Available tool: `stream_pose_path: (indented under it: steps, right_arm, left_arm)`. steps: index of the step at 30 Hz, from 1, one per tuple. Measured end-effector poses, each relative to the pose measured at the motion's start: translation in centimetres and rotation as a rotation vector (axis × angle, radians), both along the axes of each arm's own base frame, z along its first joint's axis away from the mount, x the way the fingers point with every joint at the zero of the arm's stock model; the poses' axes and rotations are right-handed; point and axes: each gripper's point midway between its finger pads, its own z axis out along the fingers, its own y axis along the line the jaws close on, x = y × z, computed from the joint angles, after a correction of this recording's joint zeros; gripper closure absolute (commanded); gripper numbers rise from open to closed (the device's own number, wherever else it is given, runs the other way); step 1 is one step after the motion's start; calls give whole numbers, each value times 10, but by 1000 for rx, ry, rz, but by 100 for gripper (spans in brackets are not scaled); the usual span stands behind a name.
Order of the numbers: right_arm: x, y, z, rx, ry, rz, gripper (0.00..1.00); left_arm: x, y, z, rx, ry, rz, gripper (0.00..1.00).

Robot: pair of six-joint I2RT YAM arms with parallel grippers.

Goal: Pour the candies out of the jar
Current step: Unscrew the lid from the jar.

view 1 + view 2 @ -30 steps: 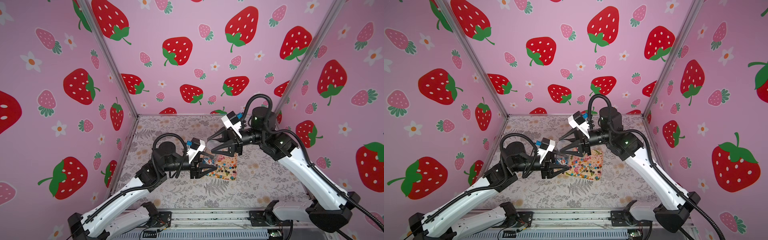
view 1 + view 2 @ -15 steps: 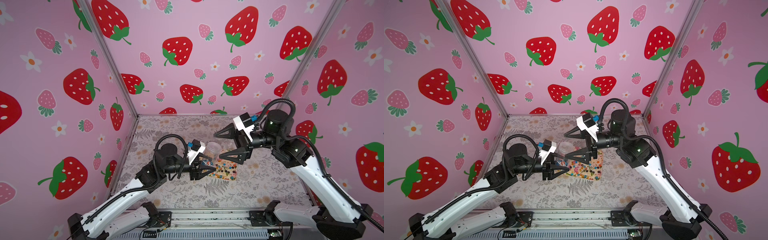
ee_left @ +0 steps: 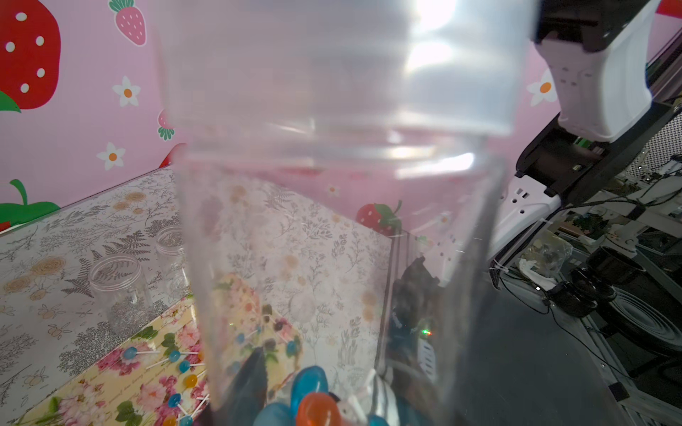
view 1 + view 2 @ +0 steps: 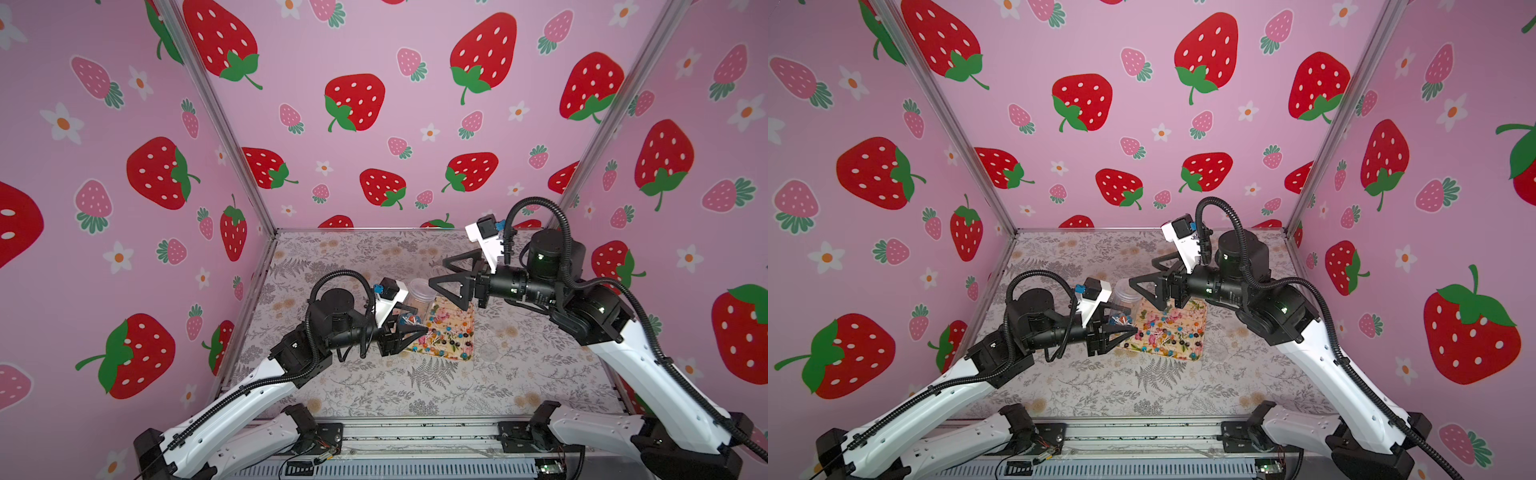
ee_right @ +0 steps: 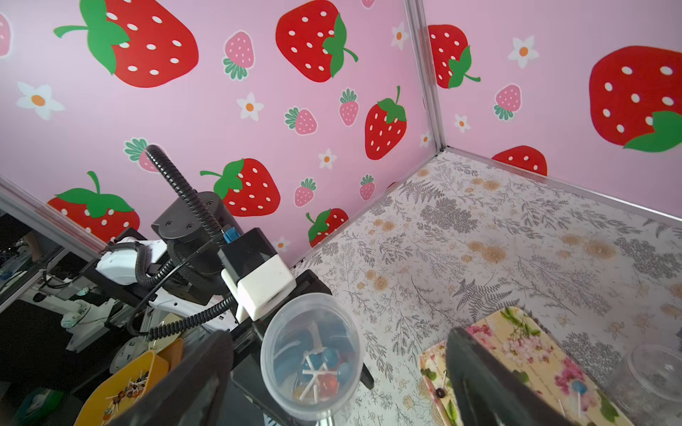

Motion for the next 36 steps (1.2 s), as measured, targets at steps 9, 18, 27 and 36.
stream_pose_path:
  steps: [9,18,27,36]
  right_arm:
    - [-3,12,-14,-48,24,-38,10]
    - [4,20,-33,-101,53,-56,16]
    - [-1,27,-38,-111,63,-26,23]
    - [-6,29,-39,-115,49,8,45]
  left_arm:
    - [2,1,-8,33,5,12,49]
    - [2,2,-12,44,12,13,49]
    - [2,2,-12,44,12,13,49]
    - [2,2,-13,47,15,11,49]
